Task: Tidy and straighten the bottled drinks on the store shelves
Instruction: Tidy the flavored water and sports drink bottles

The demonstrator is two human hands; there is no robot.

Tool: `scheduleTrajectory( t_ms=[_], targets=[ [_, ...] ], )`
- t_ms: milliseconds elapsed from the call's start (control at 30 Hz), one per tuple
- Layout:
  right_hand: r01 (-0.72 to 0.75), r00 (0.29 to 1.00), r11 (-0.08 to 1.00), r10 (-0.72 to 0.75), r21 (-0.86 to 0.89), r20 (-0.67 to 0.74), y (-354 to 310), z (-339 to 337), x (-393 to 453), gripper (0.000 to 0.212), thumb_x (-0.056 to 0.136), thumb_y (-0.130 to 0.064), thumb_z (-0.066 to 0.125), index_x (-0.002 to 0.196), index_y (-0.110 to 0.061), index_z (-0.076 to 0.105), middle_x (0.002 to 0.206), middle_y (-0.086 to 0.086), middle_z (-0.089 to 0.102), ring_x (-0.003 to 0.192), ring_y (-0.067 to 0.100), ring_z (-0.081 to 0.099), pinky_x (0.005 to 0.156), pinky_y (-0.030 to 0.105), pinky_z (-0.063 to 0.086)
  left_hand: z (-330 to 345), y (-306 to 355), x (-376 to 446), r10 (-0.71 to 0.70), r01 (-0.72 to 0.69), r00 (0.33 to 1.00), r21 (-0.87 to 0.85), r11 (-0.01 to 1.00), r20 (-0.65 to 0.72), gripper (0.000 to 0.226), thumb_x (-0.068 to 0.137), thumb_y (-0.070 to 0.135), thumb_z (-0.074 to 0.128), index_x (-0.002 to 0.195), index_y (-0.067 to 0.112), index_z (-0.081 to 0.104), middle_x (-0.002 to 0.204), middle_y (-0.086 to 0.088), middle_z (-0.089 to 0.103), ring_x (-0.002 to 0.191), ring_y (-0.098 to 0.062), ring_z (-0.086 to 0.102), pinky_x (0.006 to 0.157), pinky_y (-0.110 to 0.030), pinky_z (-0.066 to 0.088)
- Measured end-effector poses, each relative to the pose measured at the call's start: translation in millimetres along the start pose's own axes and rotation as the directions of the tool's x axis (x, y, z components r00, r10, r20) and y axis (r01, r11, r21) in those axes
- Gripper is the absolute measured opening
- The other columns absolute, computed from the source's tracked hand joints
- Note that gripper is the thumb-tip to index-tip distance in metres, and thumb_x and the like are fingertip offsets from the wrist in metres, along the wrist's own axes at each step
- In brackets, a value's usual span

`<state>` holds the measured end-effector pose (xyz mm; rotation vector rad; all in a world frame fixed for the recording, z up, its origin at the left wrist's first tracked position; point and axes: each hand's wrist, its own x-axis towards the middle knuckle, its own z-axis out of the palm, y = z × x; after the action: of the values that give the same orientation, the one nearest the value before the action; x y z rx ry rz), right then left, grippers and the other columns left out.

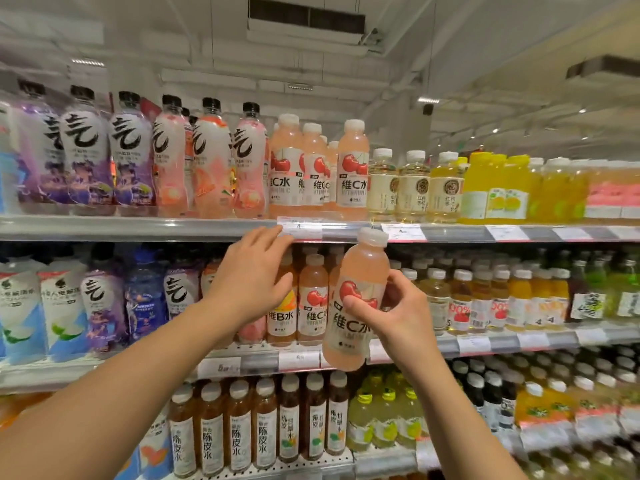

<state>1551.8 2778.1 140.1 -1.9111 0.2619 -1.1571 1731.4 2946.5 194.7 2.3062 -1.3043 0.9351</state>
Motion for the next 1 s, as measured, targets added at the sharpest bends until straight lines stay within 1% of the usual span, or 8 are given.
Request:
scheduleTrajectory(
  t_ms=[100, 267, 367, 500, 633, 767, 933, 1000],
  targets=[
    [0.015, 1.0, 1.0, -0.015, -0.011, -0.01, -4.6, -4.7, 14.2, 0.055, 0.068, -0.045, 0.091, 0.115, -0.032, 0.067, 0.101, -0.015, 0.075, 0.093, 0.006, 0.073, 0.083, 0.037, 0.063, 4.2, -3.8, 7.1, -0.023, 0.023, 1.0, 0.027, 0.999, -0.007, 0.068, 0.094, 0.046, 0.054, 0.155, 0.026, 0.03, 0.163, -0.002, 0.03, 0.15, -0.026, 0.024, 0.121, -0.048, 0.028],
    [0.028, 0.999, 0.999, -0.029, -0.039, -0.028, -9.9, -6.2, 31.6, 0.053, 0.069, -0.042, 0.092, 0.115, -0.031, 0.066, 0.1, -0.012, 0.076, 0.091, 0.004, 0.073, 0.083, 0.036, 0.064, 8.0, -12.8, 10.7, -0.031, 0.036, 0.998, 0.084, 0.996, -0.054, 0.069, 0.09, 0.043, 0.057, 0.152, 0.022, 0.036, 0.16, -0.004, 0.036, 0.147, -0.028, 0.031, 0.118, -0.049, 0.032],
    [0.038, 0.999, 0.998, -0.04, -0.056, -0.032, -17.1, -3.5, 45.6, 0.052, 0.069, -0.043, 0.091, 0.114, -0.031, 0.067, 0.099, -0.013, 0.076, 0.09, 0.003, 0.072, 0.082, 0.036, 0.064, 9.0, -21.8, 9.7, -0.069, 0.086, 0.993, 0.177, 0.98, -0.098, 0.067, 0.086, 0.042, 0.063, 0.145, 0.018, 0.045, 0.15, -0.009, 0.046, 0.138, -0.034, 0.039, 0.111, -0.052, 0.036],
    [0.102, 0.992, 0.991, -0.108, -0.085, -0.069, -37.8, 2.8, 74.1, 0.054, 0.069, -0.044, 0.091, 0.115, -0.029, 0.067, 0.099, -0.011, 0.076, 0.09, 0.004, 0.073, 0.081, 0.035, 0.064, 19.6, -41.9, 1.5, -0.112, 0.128, 0.991, 0.296, 0.946, -0.07, 0.067, 0.08, 0.043, 0.067, 0.139, 0.014, 0.053, 0.141, -0.012, 0.054, 0.126, -0.037, 0.049, 0.104, -0.056, 0.039],
    [0.197, 0.972, 0.969, -0.213, -0.15, -0.098, -65.5, 10.5, 111.1, 0.054, 0.073, -0.045, 0.088, 0.118, -0.026, 0.064, 0.103, -0.013, 0.072, 0.091, 0.003, 0.07, 0.077, 0.028, 0.061, 25.4, -50.0, 2.7, -0.079, 0.099, 0.994, 0.278, 0.956, -0.082, 0.067, 0.079, 0.041, 0.068, 0.139, 0.014, 0.055, 0.139, -0.01, 0.057, 0.123, -0.036, 0.053, 0.102, -0.055, 0.043],
    [0.23, 0.949, 0.941, -0.273, -0.247, -0.157, -87.0, 23.6, 155.4, 0.061, 0.071, -0.056, 0.085, 0.117, -0.023, 0.066, 0.103, -0.01, 0.072, 0.092, 0.007, 0.068, 0.082, 0.038, 0.061, 28.4, -53.0, 5.0, -0.055, 0.079, 0.993, 0.255, 0.964, -0.1, 0.066, 0.079, 0.04, 0.065, 0.138, 0.013, 0.057, 0.137, -0.011, 0.059, 0.122, -0.036, 0.054, 0.101, -0.056, 0.045],
    [0.232, 0.912, 0.902, -0.333, -0.365, -0.241, -102.2, 43.8, 195.2, 0.058, 0.072, -0.061, 0.081, 0.11, -0.019, 0.067, 0.103, -0.001, 0.063, 0.095, 0.017, 0.062, 0.083, 0.038, 0.056, 29.2, -56.3, 5.1, -0.037, 0.064, 0.992, 0.231, 0.971, -0.121, 0.066, 0.076, 0.038, 0.069, 0.136, 0.012, 0.059, 0.134, -0.01, 0.06, 0.118, -0.035, 0.056, 0.094, -0.051, 0.051],
    [0.211, 0.917, 0.892, -0.322, -0.401, -0.234, -100.7, 52.0, 208.9, 0.063, 0.066, -0.071, 0.076, 0.105, -0.022, 0.068, 0.101, -0.002, 0.065, 0.093, 0.017, 0.063, 0.082, 0.04, 0.058, 29.6, -57.3, 5.3, -0.029, 0.058, 0.992, 0.229, 0.972, -0.126, 0.066, 0.076, 0.038, 0.068, 0.136, 0.012, 0.059, 0.134, -0.009, 0.06, 0.118, -0.035, 0.056, 0.094, -0.05, 0.052]
  ],
)
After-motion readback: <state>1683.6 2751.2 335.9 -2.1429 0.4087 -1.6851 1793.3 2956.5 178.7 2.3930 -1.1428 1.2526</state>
